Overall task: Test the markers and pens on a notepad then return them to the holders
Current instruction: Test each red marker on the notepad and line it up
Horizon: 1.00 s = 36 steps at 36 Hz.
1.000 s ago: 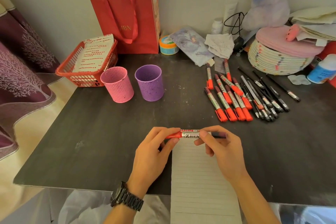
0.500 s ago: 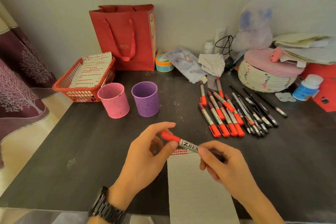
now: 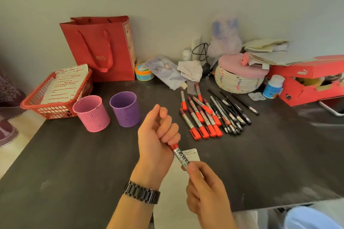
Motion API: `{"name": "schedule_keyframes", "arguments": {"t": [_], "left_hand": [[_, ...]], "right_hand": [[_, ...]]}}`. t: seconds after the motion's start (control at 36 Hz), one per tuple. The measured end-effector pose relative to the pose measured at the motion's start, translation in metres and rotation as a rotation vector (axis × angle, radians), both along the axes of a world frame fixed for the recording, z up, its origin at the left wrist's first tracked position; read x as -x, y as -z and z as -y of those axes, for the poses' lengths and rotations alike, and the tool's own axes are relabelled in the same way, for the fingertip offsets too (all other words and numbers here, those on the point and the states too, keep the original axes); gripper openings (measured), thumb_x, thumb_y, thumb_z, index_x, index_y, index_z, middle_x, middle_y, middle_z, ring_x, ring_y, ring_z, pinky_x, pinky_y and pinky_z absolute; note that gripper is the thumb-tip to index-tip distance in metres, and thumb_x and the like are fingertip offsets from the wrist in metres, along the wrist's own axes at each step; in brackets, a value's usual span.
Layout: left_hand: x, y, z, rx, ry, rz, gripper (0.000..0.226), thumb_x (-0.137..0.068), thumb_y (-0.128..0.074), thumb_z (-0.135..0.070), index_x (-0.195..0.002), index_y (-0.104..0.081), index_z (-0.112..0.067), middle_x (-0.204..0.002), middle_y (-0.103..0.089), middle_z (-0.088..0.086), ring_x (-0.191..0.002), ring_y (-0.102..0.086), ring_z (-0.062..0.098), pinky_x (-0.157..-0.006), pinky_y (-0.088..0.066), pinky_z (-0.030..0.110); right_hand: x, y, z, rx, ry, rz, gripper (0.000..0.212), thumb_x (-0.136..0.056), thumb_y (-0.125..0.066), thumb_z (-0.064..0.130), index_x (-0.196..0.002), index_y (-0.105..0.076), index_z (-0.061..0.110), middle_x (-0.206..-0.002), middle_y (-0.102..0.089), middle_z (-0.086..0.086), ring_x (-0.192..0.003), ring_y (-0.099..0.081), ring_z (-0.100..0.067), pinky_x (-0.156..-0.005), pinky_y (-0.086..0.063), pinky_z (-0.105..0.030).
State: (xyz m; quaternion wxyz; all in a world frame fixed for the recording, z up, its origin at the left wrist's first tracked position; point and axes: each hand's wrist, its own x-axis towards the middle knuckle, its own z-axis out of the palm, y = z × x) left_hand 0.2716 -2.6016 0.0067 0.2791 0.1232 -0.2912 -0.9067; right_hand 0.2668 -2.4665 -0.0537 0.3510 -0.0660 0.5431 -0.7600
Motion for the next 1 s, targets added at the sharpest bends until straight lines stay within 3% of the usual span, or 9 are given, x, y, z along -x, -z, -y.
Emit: {"name": "schedule_keyframes", "arguments": {"t": [0.11,0.33,0.42,0.56,1.0], "left_hand": [[0.008,0.011,-0.021,-0.062,0.034,0.043,0.032,-0.094,-0.050,-0.031,-0.065,-0.050,-0.019,-0.048,-0.018,-0.009,-0.039,-0.016,0.005,-0.035,-0.020,0.019],[0.008,0.026,-0.037,-0.146,0.096,0.101,0.036,-0.096,-0.047,-0.028,-0.061,-0.043,-0.020,-0.045,-0.017,-0.010,-0.036,-0.014,0.005,-0.031,-0.018,0.019],[0.010,0.026,-0.039,-0.111,0.118,0.100,0.036,-0.095,-0.047,-0.027,-0.060,-0.044,-0.020,-0.045,-0.017,-0.011,-0.036,-0.014,0.005,-0.031,-0.019,0.019],[0.013,0.020,-0.043,-0.046,0.181,0.085,0.037,-0.097,-0.046,-0.028,-0.060,-0.044,-0.020,-0.045,-0.018,-0.011,-0.036,-0.014,0.005,-0.031,-0.019,0.019],[0.002,0.020,-0.038,-0.021,0.101,0.149,0.037,-0.094,-0.048,-0.027,-0.058,-0.042,-0.020,-0.050,-0.013,-0.009,-0.039,-0.012,0.007,-0.033,-0.017,0.020]], "right_hand": [[-0.017,0.002,-0.011,-0.050,0.124,0.012,0.029,-0.075,-0.061,0.045,-0.080,-0.073,0.019,-0.047,-0.029,0.004,-0.037,-0.021,-0.008,-0.036,-0.022,-0.018],[-0.029,0.001,-0.029,-0.133,0.241,0.055,0.021,-0.096,-0.060,0.029,-0.085,-0.067,0.012,-0.048,-0.033,0.002,-0.038,-0.025,-0.009,-0.037,-0.025,-0.021],[-0.033,-0.001,-0.029,-0.108,0.271,0.078,0.023,-0.093,-0.062,0.035,-0.078,-0.067,0.018,-0.049,-0.031,0.002,-0.039,-0.023,-0.009,-0.037,-0.024,-0.021],[-0.037,-0.001,-0.027,-0.051,0.337,0.104,0.038,-0.070,-0.065,0.051,-0.076,-0.063,0.014,-0.048,-0.030,0.001,-0.038,-0.020,-0.009,-0.036,-0.021,-0.021],[-0.037,-0.001,-0.022,-0.060,0.296,0.111,0.039,-0.067,-0.068,0.052,-0.075,-0.065,0.014,-0.046,-0.031,0.004,-0.037,-0.022,-0.007,-0.036,-0.023,-0.019]]}}
